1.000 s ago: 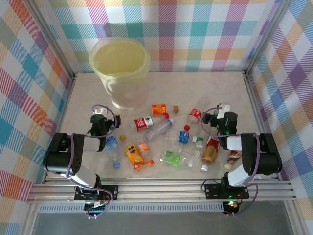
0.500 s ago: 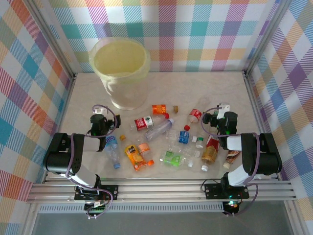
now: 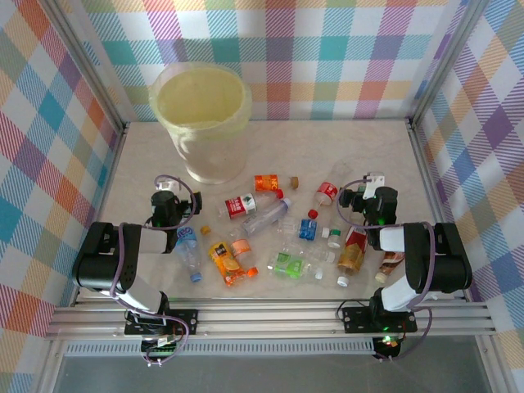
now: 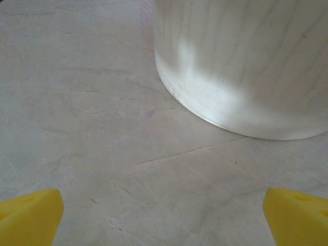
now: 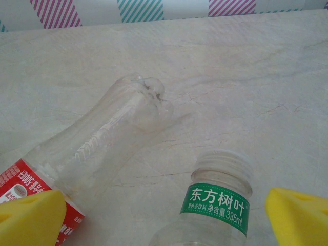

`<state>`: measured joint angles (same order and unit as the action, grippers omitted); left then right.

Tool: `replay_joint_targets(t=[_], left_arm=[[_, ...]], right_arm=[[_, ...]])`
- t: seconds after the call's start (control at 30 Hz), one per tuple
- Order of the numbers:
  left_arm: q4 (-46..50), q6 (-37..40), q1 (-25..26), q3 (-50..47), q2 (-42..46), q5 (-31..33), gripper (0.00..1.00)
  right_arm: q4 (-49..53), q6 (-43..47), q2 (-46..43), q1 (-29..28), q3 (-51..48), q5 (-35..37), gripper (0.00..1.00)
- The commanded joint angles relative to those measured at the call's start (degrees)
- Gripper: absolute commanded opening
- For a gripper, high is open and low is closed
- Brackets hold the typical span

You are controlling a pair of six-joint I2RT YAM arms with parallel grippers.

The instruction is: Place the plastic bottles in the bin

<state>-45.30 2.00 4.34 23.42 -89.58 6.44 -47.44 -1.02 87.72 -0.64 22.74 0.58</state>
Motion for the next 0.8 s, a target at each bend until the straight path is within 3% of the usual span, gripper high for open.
replay_joint_targets(t=[0.0, 0.47, 0.63, 0.77], left_arm=[[-0.69, -0.13, -0.21, 0.82, 0.01, -0.95, 1.0], [-2.89, -0.1, -0.11, -1.8, 3.1, -1.21, 1.0], [4.99, -1.2, -0.05, -0.99, 10.33, 0.65, 1.0], [16.61, -3.6, 0.79, 2.47, 17.62, 2.48, 1.0]], right_arm=[[-0.63, 0.23, 0.26, 0.02, 0.63, -0.15, 1.0], [-4.92, -0.78, -1.26, -0.06, -2.36, 2.15, 1.0], [1.23, -1.18, -8.28, -0.05, -2.23, 3.97, 1.0], [12.62, -3.12, -15.04, 0.01, 0.81, 6.96, 1.0]])
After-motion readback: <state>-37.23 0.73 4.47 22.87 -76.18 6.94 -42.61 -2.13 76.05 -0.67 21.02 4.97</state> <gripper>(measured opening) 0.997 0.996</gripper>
